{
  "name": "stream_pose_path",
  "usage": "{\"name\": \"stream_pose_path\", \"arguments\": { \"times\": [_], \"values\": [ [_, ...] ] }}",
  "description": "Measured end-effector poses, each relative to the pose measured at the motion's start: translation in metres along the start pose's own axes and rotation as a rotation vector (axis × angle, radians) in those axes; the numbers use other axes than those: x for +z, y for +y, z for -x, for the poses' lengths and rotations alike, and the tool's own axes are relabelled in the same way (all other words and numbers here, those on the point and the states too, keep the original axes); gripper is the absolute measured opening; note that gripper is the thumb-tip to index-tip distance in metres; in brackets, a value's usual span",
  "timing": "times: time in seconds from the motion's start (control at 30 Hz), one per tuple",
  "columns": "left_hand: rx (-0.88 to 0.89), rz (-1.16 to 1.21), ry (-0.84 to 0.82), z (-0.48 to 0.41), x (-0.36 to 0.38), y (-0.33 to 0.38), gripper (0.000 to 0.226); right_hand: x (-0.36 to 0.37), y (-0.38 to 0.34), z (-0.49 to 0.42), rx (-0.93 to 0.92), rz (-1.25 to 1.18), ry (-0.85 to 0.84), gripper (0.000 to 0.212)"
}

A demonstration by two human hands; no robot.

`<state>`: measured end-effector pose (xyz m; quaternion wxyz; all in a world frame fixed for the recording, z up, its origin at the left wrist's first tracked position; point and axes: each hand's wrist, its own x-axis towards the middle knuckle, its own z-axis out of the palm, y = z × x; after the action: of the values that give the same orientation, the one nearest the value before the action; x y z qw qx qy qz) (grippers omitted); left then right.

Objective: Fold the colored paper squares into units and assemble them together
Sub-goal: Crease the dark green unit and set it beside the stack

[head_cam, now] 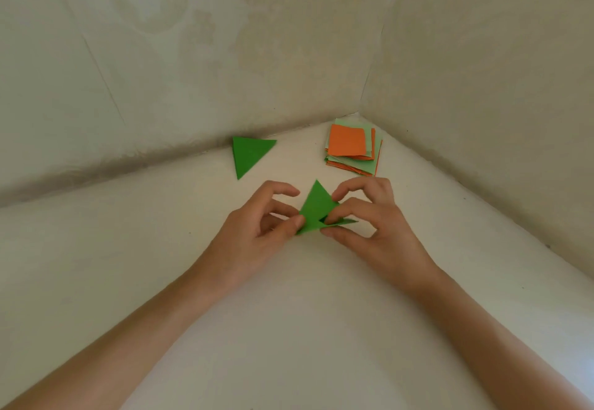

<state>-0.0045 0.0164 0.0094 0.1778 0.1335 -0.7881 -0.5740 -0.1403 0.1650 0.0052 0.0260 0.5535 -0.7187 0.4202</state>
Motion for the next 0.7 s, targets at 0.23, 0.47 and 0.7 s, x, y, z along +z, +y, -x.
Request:
{"name": "stream_pose_path", "arguments": {
  "times": [0.23, 0.47, 0.7],
  "values": [
    [-0.14, 0.406, -0.027, -0.0026, -0.002, 0.005, 0.016, 0.0012, -0.0028, 0.0027, -0.209, 0.167, 0.128, 0.027],
    [-0.145, 0.329, -0.024, -0.0032, -0.0027, 0.0047, 0.02, 0.0031, -0.0054, 0.0041, -0.305, 0.209, 0.152, 0.02],
    [-0.145, 0.174, -0.131, -0.002, -0.0063, 0.0059, 0.026, 0.0031, -0.0051, 0.0058, -0.496, 0.35, 0.207, 0.013]
  ]
}}
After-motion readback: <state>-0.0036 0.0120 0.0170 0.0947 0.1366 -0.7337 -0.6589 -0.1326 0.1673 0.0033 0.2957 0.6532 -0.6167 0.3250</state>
